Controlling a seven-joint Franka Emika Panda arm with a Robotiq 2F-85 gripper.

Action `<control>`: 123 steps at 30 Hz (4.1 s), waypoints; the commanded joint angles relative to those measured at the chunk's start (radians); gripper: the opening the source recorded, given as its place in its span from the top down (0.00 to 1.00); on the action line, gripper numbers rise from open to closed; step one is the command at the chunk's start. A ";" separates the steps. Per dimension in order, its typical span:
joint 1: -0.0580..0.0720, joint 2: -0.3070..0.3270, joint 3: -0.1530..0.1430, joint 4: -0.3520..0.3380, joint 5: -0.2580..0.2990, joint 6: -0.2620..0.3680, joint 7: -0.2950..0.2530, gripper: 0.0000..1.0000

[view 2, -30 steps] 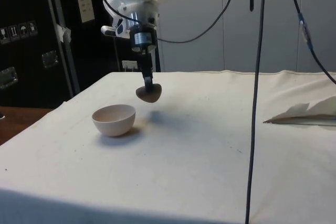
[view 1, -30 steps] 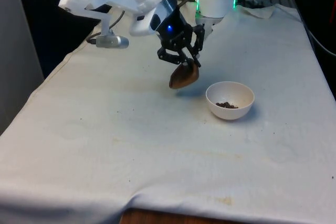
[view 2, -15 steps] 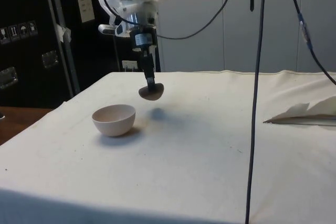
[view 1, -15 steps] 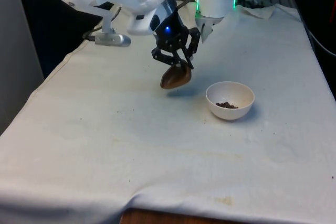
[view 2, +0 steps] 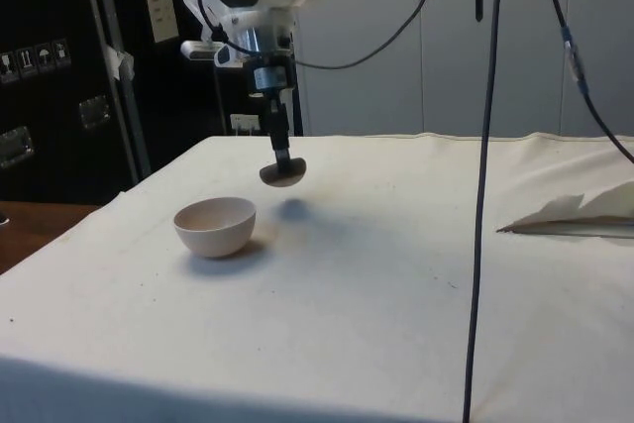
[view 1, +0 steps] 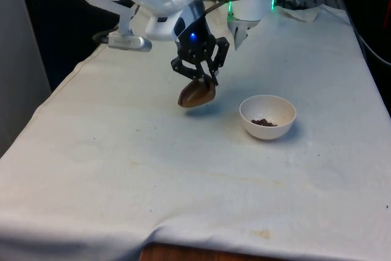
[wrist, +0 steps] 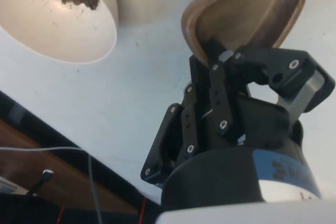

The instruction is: Pour the coffee beans from the cup into the bowl.

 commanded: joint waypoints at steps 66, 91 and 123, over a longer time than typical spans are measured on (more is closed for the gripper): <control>-0.022 -0.019 -0.062 -0.145 -0.122 0.367 -0.252 0.97; -0.017 -0.037 -0.060 -0.248 -0.184 0.603 -0.259 0.97; -0.031 0.016 -0.046 -0.263 -0.178 0.713 -0.331 0.24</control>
